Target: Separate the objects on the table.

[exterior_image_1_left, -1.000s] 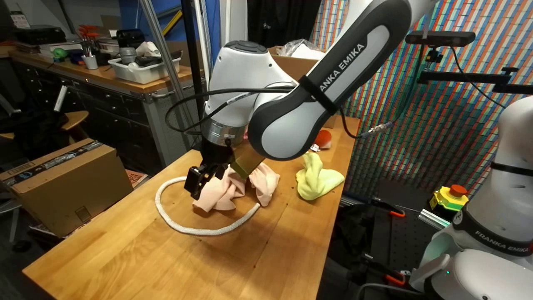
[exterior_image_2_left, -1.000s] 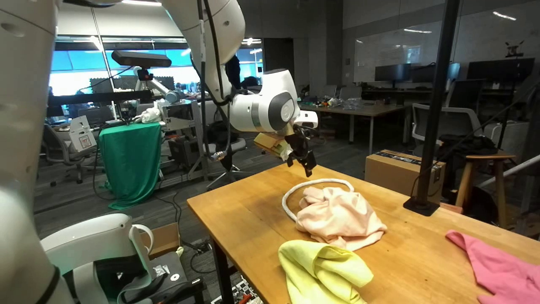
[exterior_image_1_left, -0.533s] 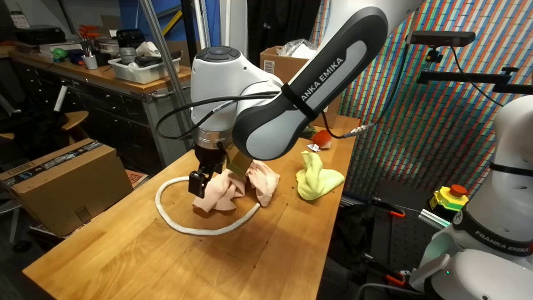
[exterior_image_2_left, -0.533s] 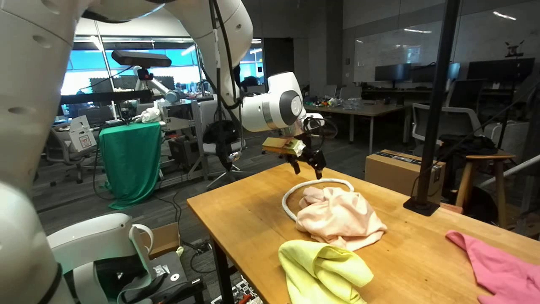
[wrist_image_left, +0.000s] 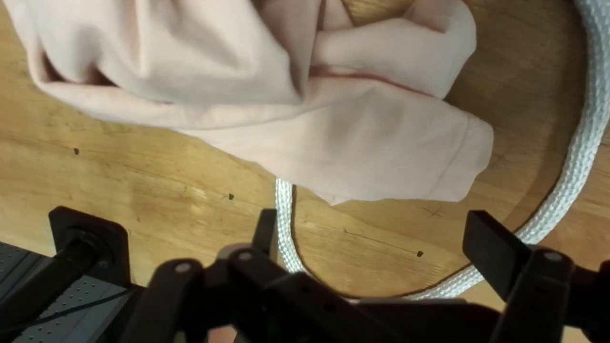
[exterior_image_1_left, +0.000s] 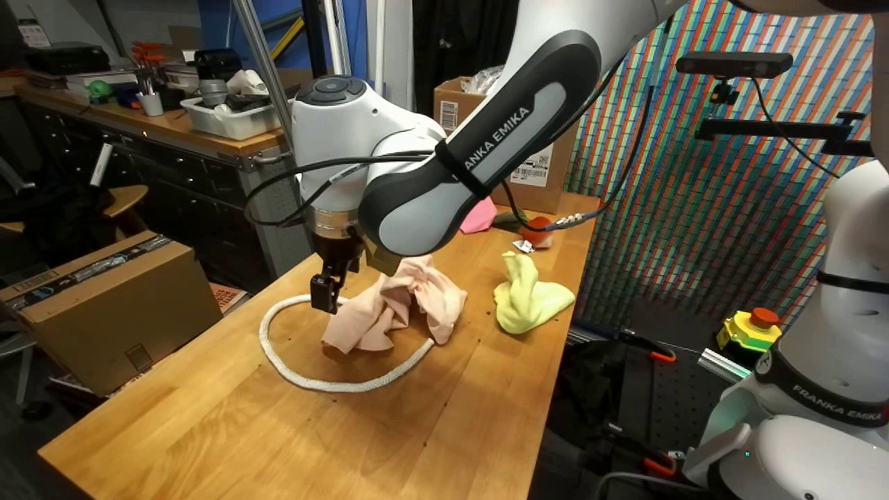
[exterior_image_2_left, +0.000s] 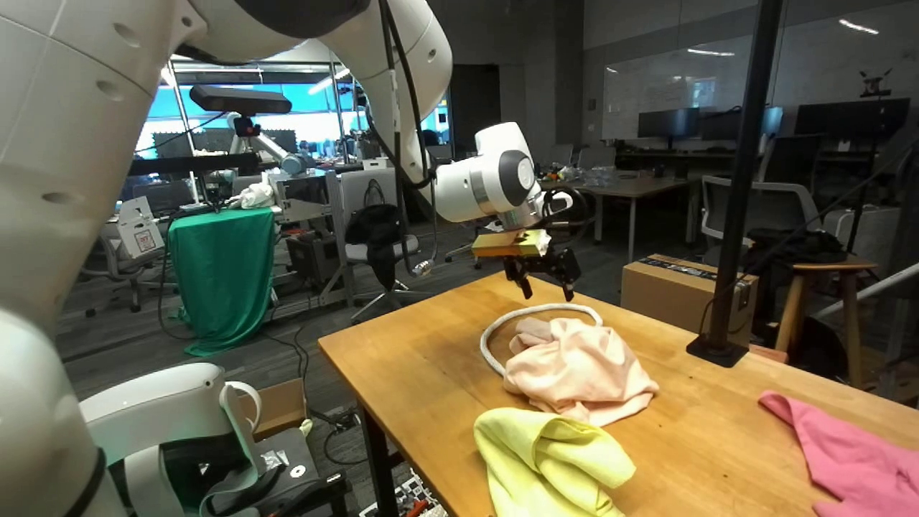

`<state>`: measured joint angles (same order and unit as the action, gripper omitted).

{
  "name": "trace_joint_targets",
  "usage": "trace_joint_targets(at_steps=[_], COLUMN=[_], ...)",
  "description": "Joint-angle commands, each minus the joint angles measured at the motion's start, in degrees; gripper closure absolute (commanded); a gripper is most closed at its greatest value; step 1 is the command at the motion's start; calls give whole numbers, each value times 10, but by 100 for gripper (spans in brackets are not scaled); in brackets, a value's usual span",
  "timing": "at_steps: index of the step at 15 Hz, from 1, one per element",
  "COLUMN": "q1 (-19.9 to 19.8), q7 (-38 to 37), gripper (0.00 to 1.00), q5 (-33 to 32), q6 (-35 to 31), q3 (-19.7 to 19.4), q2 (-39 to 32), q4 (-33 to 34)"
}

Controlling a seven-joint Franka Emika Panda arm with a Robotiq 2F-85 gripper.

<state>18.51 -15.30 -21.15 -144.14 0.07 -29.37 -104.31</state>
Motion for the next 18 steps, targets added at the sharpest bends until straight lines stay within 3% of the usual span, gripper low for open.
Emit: trace_joint_targets(at_steps=[1, 8, 18], q1=[-22, -59, -79], q7=[75, 191, 271], gripper=[0, 0, 0], q5=[3, 18, 81], q6=[24, 44, 76], q3=[6, 21, 60], q2=[-30, -80, -172], q4=[58, 132, 259])
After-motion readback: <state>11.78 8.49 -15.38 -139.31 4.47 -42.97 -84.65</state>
